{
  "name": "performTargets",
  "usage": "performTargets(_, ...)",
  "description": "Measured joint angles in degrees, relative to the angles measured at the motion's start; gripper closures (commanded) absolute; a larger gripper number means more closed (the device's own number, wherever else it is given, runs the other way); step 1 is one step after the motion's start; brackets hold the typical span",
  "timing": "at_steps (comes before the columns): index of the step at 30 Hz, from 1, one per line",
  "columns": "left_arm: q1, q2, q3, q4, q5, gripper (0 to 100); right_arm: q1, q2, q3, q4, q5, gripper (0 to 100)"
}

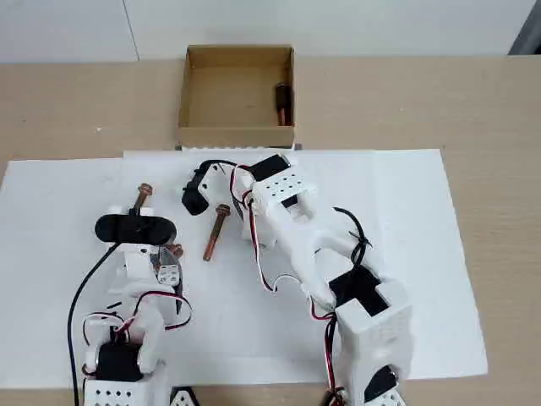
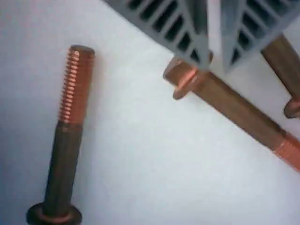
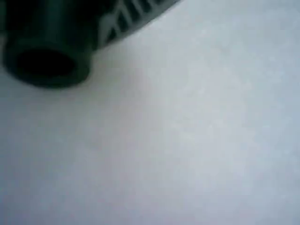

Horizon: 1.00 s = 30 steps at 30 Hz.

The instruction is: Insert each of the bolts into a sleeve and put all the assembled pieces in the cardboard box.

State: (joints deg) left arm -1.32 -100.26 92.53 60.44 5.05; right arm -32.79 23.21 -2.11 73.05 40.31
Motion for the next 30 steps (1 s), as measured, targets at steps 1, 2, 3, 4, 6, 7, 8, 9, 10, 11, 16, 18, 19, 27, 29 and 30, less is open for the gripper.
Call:
performTargets(1,0.0,0.0,0.0,0.0,0.0,99,0.0,0.0,0.0,0.0,0.0,99.3)
performTargets(2,0.0,0.0,0.0,0.0,0.0,99,0.0,-0.09,0.0,0.0,0.0,99.4)
performTargets(3,0.0,0.0,0.0,0.0,0.0,99,0.0,-0.18,0.0,0.0,-0.35,99.5)
performTargets(4,0.0,0.0,0.0,0.0,0.0,99,0.0,-1.14,0.7,-0.18,-1.32,99.5)
performTargets(6,0.0,0.0,0.0,0.0,0.0,99,0.0,-2.46,0.79,-0.18,-3.69,99.5)
performTargets(7,0.0,0.0,0.0,0.0,0.0,99,-0.09,-3.08,0.88,-0.09,-4.84,99.5)
performTargets(8,0.0,0.0,0.0,0.0,0.0,99,-0.18,-3.87,0.97,0.0,-5.89,99.5)
performTargets(9,0.0,0.0,0.0,0.0,0.0,99,-0.53,-4.84,0.97,0.0,-6.95,99.5)
performTargets(10,0.0,0.0,0.0,0.0,0.0,99,-0.62,-5.98,0.97,0.09,-7.91,99.5)
performTargets(11,0.0,0.0,0.0,0.0,0.0,99,-0.62,-7.47,0.97,0.26,-8.79,99.5)
performTargets(16,0.0,0.0,0.0,0.0,0.0,99,-0.35,-14.42,0.97,4.31,-14.07,99.5)
performTargets(18,0.0,0.0,0.0,0.0,0.0,99,0.26,-17.05,0.97,5.98,-16.79,99.5)
performTargets(19,0.0,0.0,0.0,0.0,0.0,99,0.88,-18.55,0.97,6.86,-18.29,99.5)
performTargets(27,0.0,0.0,0.0,0.0,0.0,99,6.86,-32.26,0.97,13.89,-32.26,99.1)
performTargets(29,0.0,0.0,0.0,0.0,-0.18,99,8.79,-36.13,0.97,15.91,-35.96,99.2)
performTargets(30,0.0,0.0,0.0,0.0,-0.35,99,10.11,-38.15,0.97,16.97,-37.36,99.4)
